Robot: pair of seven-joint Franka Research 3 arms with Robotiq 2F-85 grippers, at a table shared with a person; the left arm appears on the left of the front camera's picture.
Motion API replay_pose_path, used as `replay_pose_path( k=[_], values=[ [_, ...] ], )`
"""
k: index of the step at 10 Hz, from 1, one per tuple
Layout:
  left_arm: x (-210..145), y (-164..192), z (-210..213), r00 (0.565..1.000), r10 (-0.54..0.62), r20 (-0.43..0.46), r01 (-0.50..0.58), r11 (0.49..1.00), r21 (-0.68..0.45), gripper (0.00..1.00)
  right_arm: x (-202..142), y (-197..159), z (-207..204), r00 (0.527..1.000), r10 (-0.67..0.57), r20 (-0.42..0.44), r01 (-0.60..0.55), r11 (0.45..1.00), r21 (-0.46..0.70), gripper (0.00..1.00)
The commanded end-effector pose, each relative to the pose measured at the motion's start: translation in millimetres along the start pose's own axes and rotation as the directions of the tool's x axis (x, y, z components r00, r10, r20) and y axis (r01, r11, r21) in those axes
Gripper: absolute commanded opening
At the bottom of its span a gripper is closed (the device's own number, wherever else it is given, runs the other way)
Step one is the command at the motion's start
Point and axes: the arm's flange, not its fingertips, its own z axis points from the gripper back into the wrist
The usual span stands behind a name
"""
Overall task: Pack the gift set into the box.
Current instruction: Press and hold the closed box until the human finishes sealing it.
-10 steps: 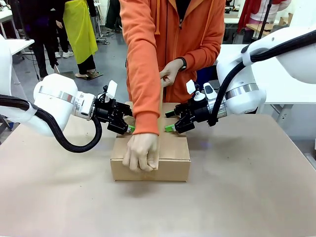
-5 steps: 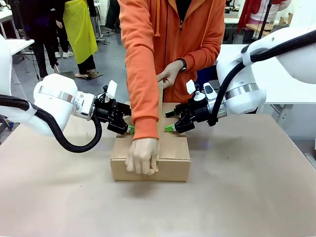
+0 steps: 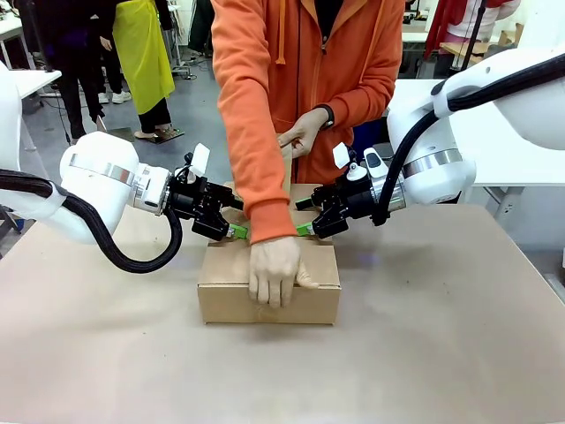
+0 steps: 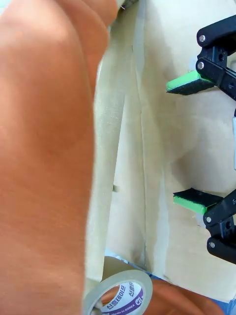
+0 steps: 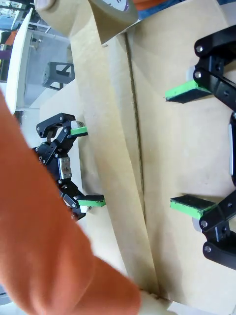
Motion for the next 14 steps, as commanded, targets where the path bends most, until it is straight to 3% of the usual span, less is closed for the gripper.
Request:
replay_pose_path(
  k=[1, 14],
  values=[
    [-2.6, -1.6, -1.0, 1.000, 0.000, 0.006, 0.000, 1.000, 0.010, 1.00, -2.6, 0.7, -0.1, 1.000, -0.004, -0.005, 0.004, 1.000, -0.001, 1.00],
    [-2.6, -1.6, -1.0, 1.000, 0.000, 0.006, 0.000, 1.000, 0.010, 1.00, -2.6, 0.7, -0.1, 1.000, -0.004, -0.005, 0.004, 1.000, -0.001, 1.00]
  ],
)
